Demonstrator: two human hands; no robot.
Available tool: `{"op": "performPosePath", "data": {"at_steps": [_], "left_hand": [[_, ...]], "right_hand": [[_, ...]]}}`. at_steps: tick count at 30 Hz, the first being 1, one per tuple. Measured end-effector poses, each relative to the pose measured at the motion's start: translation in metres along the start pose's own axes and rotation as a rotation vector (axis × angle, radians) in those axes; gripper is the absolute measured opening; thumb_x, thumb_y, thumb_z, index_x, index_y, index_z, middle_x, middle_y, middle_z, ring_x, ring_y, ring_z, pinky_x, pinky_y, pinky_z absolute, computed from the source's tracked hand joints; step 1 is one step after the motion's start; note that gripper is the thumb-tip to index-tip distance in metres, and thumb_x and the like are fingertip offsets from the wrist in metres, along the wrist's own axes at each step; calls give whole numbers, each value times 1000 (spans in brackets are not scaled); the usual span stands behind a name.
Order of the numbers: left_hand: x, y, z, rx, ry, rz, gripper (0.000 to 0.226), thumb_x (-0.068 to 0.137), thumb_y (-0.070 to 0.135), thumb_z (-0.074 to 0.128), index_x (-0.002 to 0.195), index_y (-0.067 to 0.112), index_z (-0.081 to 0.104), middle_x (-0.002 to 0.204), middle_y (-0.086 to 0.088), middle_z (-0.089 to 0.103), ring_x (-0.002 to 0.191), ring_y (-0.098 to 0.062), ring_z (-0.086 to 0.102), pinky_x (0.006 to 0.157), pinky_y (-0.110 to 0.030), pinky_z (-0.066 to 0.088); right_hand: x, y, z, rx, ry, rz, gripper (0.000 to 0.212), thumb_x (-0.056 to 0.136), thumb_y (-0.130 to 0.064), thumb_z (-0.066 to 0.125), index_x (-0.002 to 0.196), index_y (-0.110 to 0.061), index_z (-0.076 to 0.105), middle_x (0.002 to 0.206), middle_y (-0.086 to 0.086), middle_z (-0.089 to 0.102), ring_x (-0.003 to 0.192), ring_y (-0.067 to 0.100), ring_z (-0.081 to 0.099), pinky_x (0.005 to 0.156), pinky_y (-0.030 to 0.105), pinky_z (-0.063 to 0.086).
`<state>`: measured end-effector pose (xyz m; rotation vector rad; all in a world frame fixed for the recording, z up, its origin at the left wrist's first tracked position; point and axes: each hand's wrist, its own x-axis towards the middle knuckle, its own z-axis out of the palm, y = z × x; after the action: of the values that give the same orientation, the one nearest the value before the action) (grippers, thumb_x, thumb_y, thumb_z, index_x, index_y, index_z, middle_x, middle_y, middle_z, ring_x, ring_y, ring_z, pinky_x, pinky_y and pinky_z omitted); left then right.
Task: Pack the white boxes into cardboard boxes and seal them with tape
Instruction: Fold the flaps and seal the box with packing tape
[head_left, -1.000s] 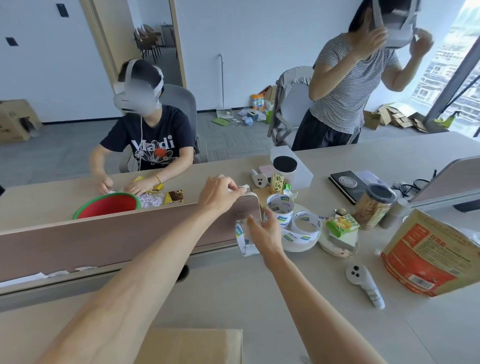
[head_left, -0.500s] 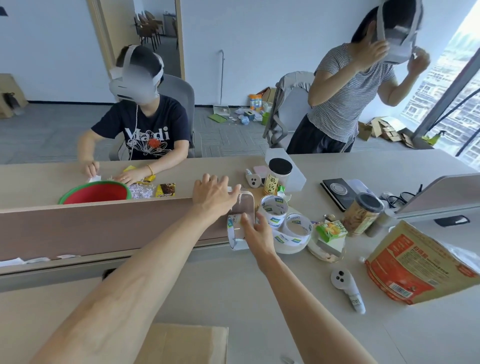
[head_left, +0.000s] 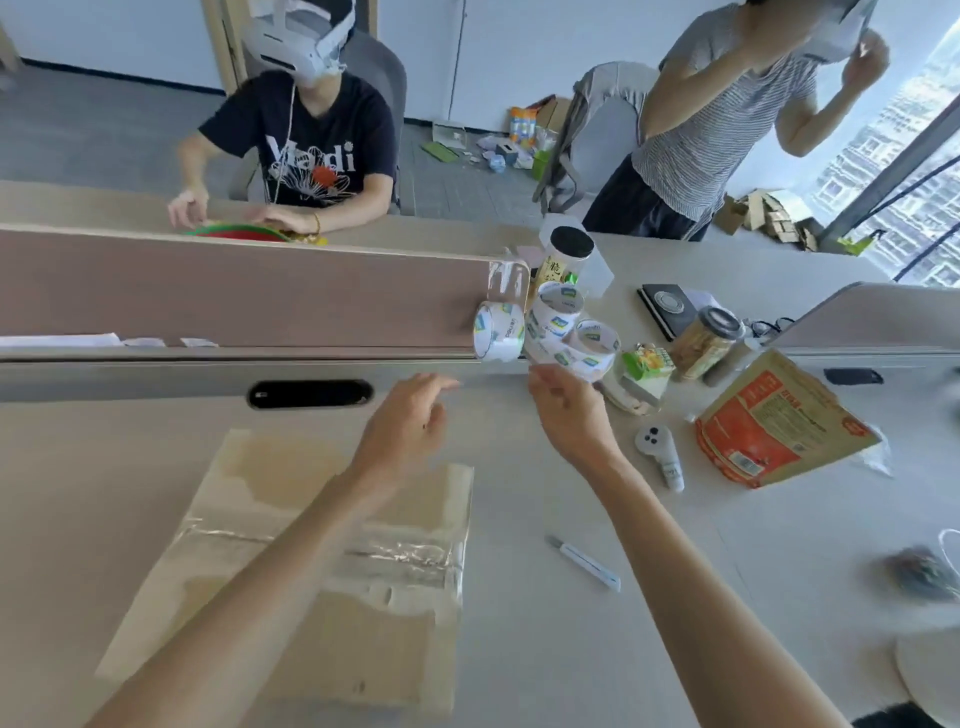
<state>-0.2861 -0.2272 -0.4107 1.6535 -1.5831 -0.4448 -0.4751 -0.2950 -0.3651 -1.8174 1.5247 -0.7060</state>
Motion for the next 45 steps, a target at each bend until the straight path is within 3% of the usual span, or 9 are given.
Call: {"op": "performPosePath", "data": {"at_steps": [5, 10, 15, 17, 22, 25, 29, 34, 45], "left_hand": [[-118, -30, -35, 56, 13, -52, 30, 96, 7, 48, 118, 22, 62, 109, 20, 54, 106, 2, 47, 88, -13, 37], [-212, -71, -82, 170, 196, -241, 36, 91, 22, 59, 126, 19, 58, 126, 3, 57, 123, -17, 48, 102, -27, 38], [-281, -85, -108, -236, 142, -688, 125, 58, 58, 83, 153, 15, 14, 157, 0, 19, 144, -16, 20, 118, -39, 21], [-294, -89, -114, -277, 58, -720, 136, 52, 58, 88, 154, 24, 4, 157, 8, 16, 144, -11, 19, 118, -38, 21], [-306, -117, -121, -336, -66, -793, 82, 58, 25, 92, 127, 19, 48, 128, 10, 54, 128, -9, 45, 93, -18, 35], [-295, -131, -120, -386, -60, -785, 51, 69, 8, 86, 109, 17, 55, 108, 4, 65, 110, -15, 60, 73, -13, 43], [-277, -150, -113, -497, -58, -716, 69, 57, 12, 90, 119, 13, 59, 102, -3, 74, 99, -25, 70, 75, -28, 57], [-261, -149, -123, -576, 37, -684, 51, 68, -9, 80, 105, 20, 60, 86, 6, 75, 74, -2, 70, 64, -13, 50], [-341, -108, -260, -504, 344, -628, 51, 74, -1, 79, 115, 15, 53, 97, 1, 71, 75, 3, 68, 65, -11, 48]], "right_hand": [[-86, 27, 33, -44, -67, -5, 22, 98, -26, 57, 115, -20, 69, 93, -7, 68, 96, 11, 65, 83, 20, 45], [-164, 54, 71, 12, -210, 65, 42, 92, -40, 64, 129, -20, 60, 121, -4, 65, 116, 13, 60, 88, 21, 40], [-232, 72, 86, 314, -333, 162, 102, 70, -61, 71, 154, -27, 25, 153, -3, 39, 139, 15, 40, 112, 38, 37], [-253, 83, 94, 392, -333, 195, 107, 67, -55, 77, 155, -26, 23, 152, -3, 39, 140, 16, 39, 112, 38, 36], [-284, 94, 115, 525, -307, 179, 66, 80, -21, 81, 139, -28, 52, 130, -13, 63, 119, 7, 59, 85, 22, 54], [-282, 88, 125, 515, -257, 215, 48, 85, -8, 74, 126, -30, 61, 106, -13, 73, 105, 6, 65, 73, 14, 52], [-273, 83, 136, 468, -222, 272, 37, 85, -11, 75, 117, -27, 65, 99, -6, 74, 100, 13, 67, 73, 19, 53], [-268, 60, 136, 479, -178, 290, 23, 87, -18, 74, 108, -24, 68, 99, -7, 75, 96, 6, 68, 75, 18, 52], [-283, -38, 173, 546, -367, 37, 13, 89, -19, 71, 101, -16, 70, 89, -2, 75, 85, 11, 69, 76, 28, 53]]}}
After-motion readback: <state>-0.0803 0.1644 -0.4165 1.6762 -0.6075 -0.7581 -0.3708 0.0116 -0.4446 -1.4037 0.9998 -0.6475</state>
